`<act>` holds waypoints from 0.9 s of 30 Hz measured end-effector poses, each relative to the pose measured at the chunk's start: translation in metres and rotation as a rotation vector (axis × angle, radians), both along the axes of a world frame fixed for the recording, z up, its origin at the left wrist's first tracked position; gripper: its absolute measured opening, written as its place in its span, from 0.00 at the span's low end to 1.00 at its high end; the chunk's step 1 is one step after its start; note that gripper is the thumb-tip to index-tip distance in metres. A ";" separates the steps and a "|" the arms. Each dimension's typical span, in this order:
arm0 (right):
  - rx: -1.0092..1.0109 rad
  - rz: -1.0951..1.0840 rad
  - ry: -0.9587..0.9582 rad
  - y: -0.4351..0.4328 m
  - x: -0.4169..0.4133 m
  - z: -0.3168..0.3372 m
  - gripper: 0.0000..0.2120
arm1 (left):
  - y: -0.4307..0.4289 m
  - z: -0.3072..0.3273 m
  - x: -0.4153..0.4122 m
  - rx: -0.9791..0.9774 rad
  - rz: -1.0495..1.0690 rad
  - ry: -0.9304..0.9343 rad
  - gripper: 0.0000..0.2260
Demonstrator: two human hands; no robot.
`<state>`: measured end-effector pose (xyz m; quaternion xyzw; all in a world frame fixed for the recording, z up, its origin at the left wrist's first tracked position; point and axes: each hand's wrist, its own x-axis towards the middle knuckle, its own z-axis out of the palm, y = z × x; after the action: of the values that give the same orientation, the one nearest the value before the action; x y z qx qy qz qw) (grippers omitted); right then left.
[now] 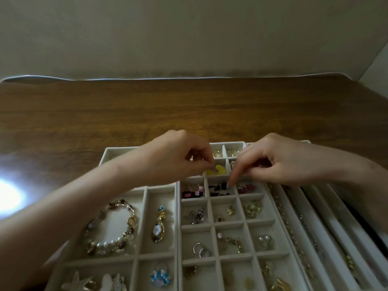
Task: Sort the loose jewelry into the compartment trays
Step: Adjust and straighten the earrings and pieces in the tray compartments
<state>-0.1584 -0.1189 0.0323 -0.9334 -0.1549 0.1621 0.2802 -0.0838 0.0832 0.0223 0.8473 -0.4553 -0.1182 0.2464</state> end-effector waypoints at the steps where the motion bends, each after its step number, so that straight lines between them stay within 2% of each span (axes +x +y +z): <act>1: 0.005 0.013 0.001 0.000 0.000 -0.001 0.14 | 0.001 0.002 0.001 -0.009 -0.023 0.004 0.05; 11: 0.020 0.044 0.008 0.002 -0.007 -0.014 0.17 | 0.005 -0.009 0.015 0.058 -0.244 0.035 0.09; 15: -0.044 0.037 -0.046 0.008 -0.009 -0.014 0.18 | 0.006 -0.025 0.022 0.034 -0.137 0.037 0.17; 23: 0.002 0.008 -0.049 0.006 -0.012 -0.010 0.17 | 0.001 -0.022 0.012 0.056 -0.198 -0.011 0.19; 27: 0.081 -0.093 -0.138 -0.011 -0.011 -0.003 0.16 | 0.000 -0.017 0.007 0.079 -0.197 -0.047 0.14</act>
<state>-0.1698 -0.1299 0.0298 -0.9364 -0.1365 0.0779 0.3139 -0.0771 0.0834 0.0053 0.8102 -0.5369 -0.1397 0.1893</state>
